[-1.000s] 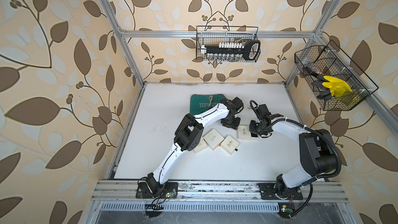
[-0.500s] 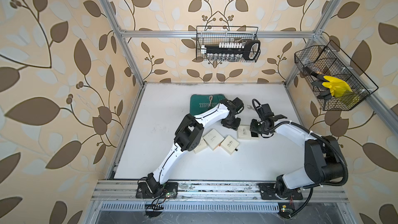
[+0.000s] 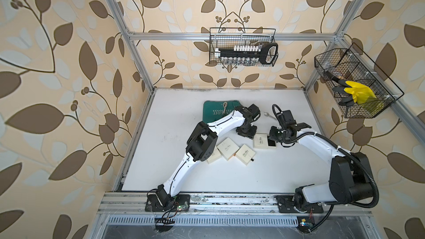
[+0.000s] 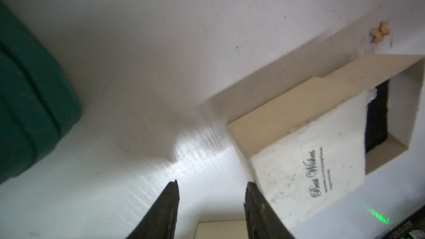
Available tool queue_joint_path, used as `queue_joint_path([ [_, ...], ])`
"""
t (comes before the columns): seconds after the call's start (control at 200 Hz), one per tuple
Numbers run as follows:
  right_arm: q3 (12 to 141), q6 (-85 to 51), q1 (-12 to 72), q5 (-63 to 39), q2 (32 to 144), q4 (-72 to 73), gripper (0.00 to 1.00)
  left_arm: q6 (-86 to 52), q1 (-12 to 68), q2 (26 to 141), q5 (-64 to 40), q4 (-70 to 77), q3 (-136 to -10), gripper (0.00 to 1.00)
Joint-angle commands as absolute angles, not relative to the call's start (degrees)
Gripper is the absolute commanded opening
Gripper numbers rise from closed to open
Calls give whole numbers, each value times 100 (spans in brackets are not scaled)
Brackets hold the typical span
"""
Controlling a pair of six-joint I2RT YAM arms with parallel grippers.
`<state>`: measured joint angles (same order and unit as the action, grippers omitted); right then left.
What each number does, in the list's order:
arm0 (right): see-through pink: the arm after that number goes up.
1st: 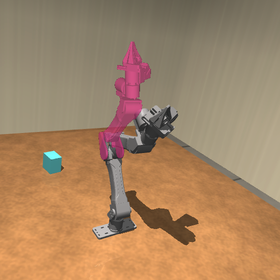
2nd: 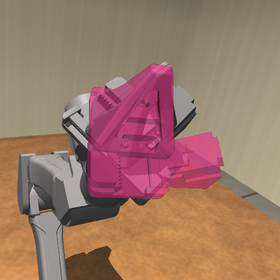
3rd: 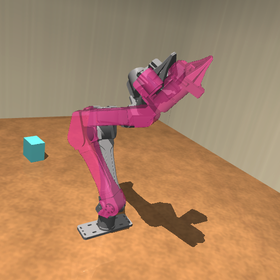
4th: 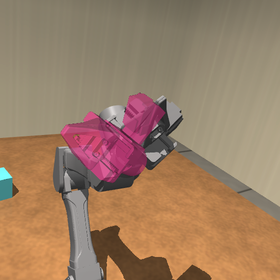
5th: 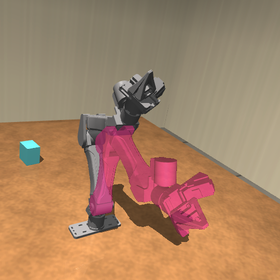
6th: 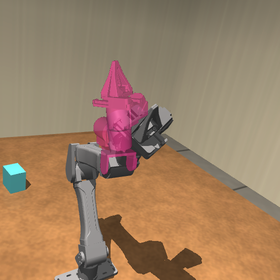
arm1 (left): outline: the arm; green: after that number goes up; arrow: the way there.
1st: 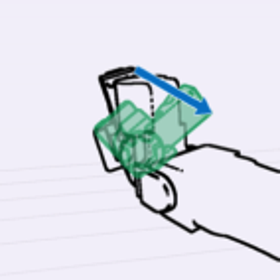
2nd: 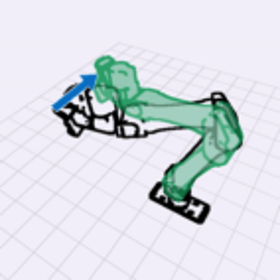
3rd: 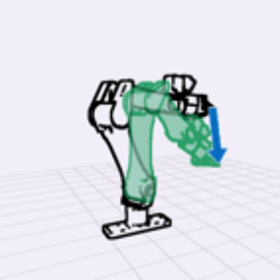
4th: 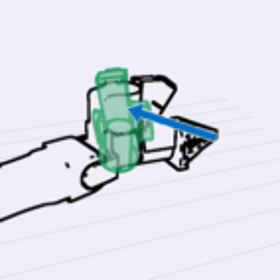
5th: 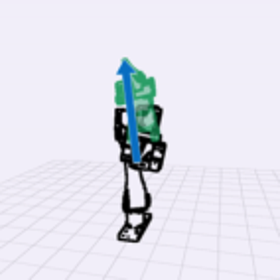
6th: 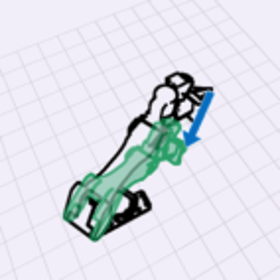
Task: Take out the earrings from the drawer-style jewelry box
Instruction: Pick up the earring from the drawer.
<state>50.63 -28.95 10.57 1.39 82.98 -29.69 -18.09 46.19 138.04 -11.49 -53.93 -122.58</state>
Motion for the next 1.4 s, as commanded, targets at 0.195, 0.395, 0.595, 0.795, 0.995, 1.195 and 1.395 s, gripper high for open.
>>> queue_joint_path([
  [0.195, 5097, -3125, 1002, -76, 8849, -2705, 24, -1679, 4689, 13451, -1168, -5434, -12234, 49],
  [0.395, 5004, -3262, 976, -104, 8932, -2454, 28, -1679, 4685, 13463, -1167, -5440, -12226, 49],
  [0.595, 4961, -3339, 966, -169, 9037, -2303, 27, -1676, 4689, 13469, -1156, -5432, -12226, 49],
  [0.795, 4943, -3439, 963, -30, 9181, -2311, 27, -1668, 4689, 13469, -1157, -5432, -12226, 49],
  [0.995, 4879, -3585, 963, -77, 9353, -2179, 22, -1661, 4689, 13474, -1156, -5436, -12226, 49],
  [1.195, 4785, -3597, 965, -112, 9150, -2140, 12, -1661, 4689, 13476, -1143, -5433, -12226, 49],
  [1.395, 4763, -3551, 957, -74, 8701, -2317, 6, -1669, 4694, 13483, -1160, -5434, -12226, 49],
])
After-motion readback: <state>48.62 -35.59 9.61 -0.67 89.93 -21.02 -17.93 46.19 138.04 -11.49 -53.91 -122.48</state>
